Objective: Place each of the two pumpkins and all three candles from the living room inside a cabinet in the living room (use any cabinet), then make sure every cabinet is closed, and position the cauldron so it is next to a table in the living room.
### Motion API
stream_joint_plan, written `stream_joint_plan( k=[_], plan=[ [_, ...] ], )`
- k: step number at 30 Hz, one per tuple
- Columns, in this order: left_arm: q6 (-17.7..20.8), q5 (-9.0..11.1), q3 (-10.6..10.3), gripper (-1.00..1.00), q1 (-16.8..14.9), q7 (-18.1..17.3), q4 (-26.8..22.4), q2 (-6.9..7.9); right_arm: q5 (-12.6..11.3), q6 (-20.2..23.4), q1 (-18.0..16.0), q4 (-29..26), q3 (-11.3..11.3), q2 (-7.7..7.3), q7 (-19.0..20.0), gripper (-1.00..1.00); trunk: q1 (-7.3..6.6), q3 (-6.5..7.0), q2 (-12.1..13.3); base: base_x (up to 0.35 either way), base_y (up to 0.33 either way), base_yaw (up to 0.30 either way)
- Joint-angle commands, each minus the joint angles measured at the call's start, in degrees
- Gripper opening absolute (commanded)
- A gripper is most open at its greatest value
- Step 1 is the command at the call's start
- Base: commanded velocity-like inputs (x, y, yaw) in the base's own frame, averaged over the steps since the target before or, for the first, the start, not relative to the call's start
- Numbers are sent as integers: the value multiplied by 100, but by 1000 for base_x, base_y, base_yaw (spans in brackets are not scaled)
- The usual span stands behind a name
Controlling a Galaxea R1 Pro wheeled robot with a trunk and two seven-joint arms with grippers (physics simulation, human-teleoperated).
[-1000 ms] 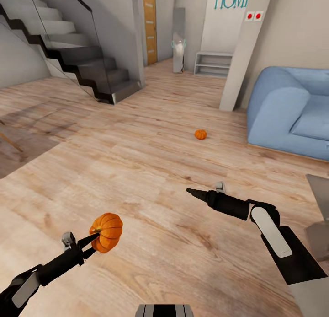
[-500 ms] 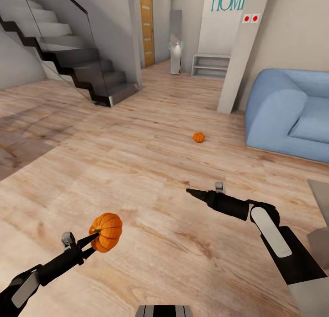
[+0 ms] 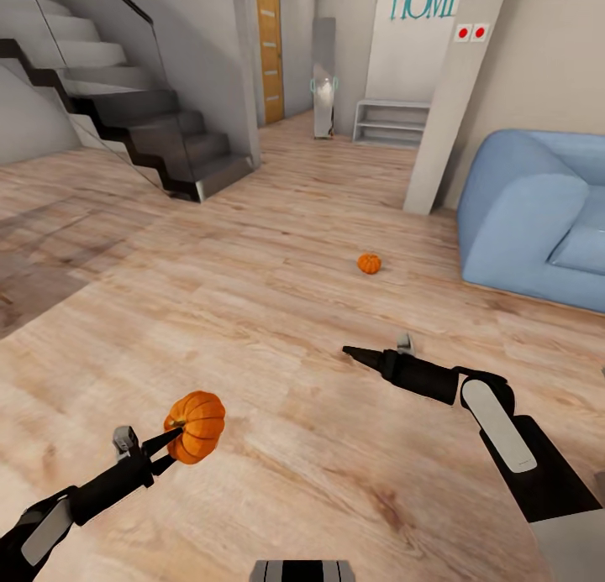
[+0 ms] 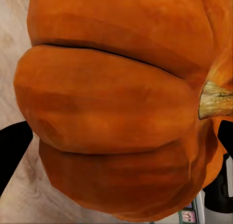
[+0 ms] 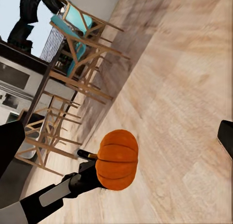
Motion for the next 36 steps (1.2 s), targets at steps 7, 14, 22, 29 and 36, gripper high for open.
stream_joint_plan(
  k=[7,14,22,29,36],
  plan=[
    [67,71,-29,-100,-5,-18,2,7,-24,15,-4,1,3,-4,15,100,2,-4,-2,346,0,0],
    [69,71,-29,-100,-5,-18,1,7,-74,15,-4,5,3,-8,18,100,2,-4,-2,346,0,0],
    [71,71,-29,-100,-5,-18,6,7,-77,15,-4,-9,3,-2,26,100,2,-4,-2,346,0,-65],
    [74,71,-29,-100,-5,-18,8,15,-80,10,-4,-55,3,-6,94,100,2,8,-2,346,0,-253],
    [74,71,-29,-100,-5,-18,9,12,-83,7,-4,-21,3,-7,110,100,2,37,-2,346,0,-62]
  ],
)
